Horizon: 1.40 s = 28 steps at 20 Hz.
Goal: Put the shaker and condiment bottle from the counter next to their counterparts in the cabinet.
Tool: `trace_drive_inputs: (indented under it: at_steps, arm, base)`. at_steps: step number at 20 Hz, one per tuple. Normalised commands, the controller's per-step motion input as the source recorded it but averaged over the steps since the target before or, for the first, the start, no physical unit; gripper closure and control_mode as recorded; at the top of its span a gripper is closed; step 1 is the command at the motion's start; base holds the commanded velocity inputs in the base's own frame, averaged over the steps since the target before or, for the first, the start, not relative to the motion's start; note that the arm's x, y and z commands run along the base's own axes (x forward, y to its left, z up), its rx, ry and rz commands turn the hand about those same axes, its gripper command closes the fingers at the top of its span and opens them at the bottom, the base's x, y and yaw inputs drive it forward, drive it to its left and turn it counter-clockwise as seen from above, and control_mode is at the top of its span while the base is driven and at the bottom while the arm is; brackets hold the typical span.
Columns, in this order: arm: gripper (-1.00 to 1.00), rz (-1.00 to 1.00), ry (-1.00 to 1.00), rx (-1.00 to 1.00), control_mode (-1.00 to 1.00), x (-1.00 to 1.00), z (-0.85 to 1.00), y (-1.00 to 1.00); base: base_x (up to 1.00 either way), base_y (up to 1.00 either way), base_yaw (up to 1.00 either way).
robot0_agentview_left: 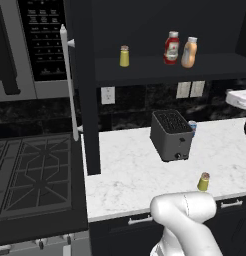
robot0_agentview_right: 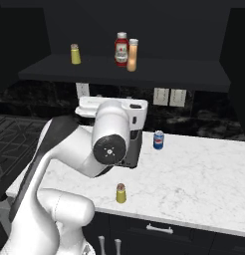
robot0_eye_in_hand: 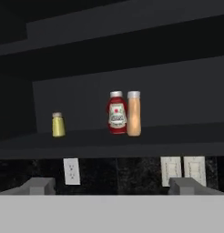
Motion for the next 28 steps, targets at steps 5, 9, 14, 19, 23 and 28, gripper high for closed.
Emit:
trace_drive_inputs:
  at_steps: [5,9,14,19,23,28]
  arm:
    - [-1.00,0.07,0.00,0.00,-1.00,-0.70,-0.24,-0.32]
    - [-1.00,0.06,0.00,-0.04,-1.00,-0.52,-0.76,-0.14]
    - [-1.00,0.10,-0.01,-0.11,-1.00,-0.27,-0.97,-0.05]
    - [-1.00,0.18,-0.09,-0.09,-1.00,-0.07,-0.70,-0.01]
    - [-1.00,0.18,-0.02,-0.08,-1.00,0.20,-0.86,0.06]
    - [-1.00,0.15,0.15,-0.10,-1.00,0.26,-0.64,0.29]
  base:
    - [0.00,0.00,0.00]
    - [0.00,0.00,0.00]
    - [0.00,0.00,0.00]
    - [0.00,0.00,0.00]
    - [0.00,0.00,0.00]
    - [0.00,0.00,0.00]
